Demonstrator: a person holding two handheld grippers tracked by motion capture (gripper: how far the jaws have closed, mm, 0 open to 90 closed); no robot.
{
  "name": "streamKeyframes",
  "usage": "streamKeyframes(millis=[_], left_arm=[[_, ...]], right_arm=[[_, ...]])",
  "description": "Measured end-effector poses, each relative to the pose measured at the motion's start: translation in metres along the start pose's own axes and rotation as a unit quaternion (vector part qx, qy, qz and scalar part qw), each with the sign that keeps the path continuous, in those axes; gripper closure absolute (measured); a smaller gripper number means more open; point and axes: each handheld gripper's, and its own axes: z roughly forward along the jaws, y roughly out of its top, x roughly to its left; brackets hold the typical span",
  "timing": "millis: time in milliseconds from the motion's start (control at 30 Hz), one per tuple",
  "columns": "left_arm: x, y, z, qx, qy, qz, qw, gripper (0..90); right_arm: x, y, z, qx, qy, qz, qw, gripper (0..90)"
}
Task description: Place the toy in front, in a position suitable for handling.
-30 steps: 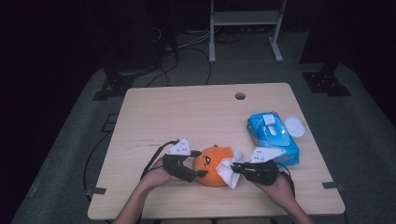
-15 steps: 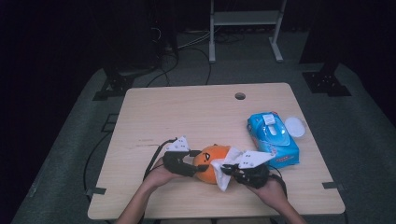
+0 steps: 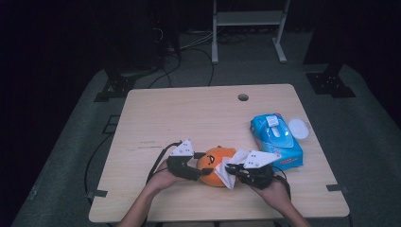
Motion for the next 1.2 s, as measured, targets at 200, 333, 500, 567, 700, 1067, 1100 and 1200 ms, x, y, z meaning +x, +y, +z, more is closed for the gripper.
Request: streamKeyframes(millis=[200, 333, 500, 567, 700, 1067, 1100, 1200], left_arm=[[0.002, -0.001, -0.001, -0.004, -0.001, -0.005, 1.0, 36.1], [-0.001, 0.002, 0.0, -0.002, 0.003, 0.006, 1.0, 35.8], [-0.007, 0.005, 0.002, 0.002, 0.005, 0.025, 0.9997, 35.7], [-0.009, 0.006, 0.003, 0.001, 0.003, 0.031, 0.9995, 35.7], [-0.01, 0.007, 0.003, 0.004, 0.006, 0.034, 0.9994, 33.4], [-0.01, 0.008, 0.002, 0.003, 0.006, 0.032, 0.9995, 28.9], [-0.01, 0.008, 0.002, 0.003, 0.006, 0.033, 0.9994, 28.9], [-0.012, 0.008, 0.004, 0.001, 0.003, 0.04, 0.9992, 30.6]], right_arm=[[-0.018, -0.012, -0.009, 0.019, -0.029, 0.027, 0.999, 84.3], [-0.021, -0.017, -0.013, 0.024, -0.038, 0.038, 0.9983, 84.3], [-0.009, -0.005, -0.006, 0.01, -0.028, 0.015, 0.9994, 84.3], [-0.005, 0.001, -0.003, -0.002, -0.011, 0.012, 0.9999, 84.3], [0.0, 0.005, 0.002, 0.003, -0.013, -0.006, 0.9999, 84.3], [-0.011, -0.003, -0.007, 0.006, -0.019, 0.018, 0.9997, 81.8], [-0.01, -0.002, -0.007, 0.004, -0.018, 0.015, 0.9997, 81.8], [-0.008, 0.001, -0.006, -0.002, -0.008, 0.012, 0.9999, 81.8]])
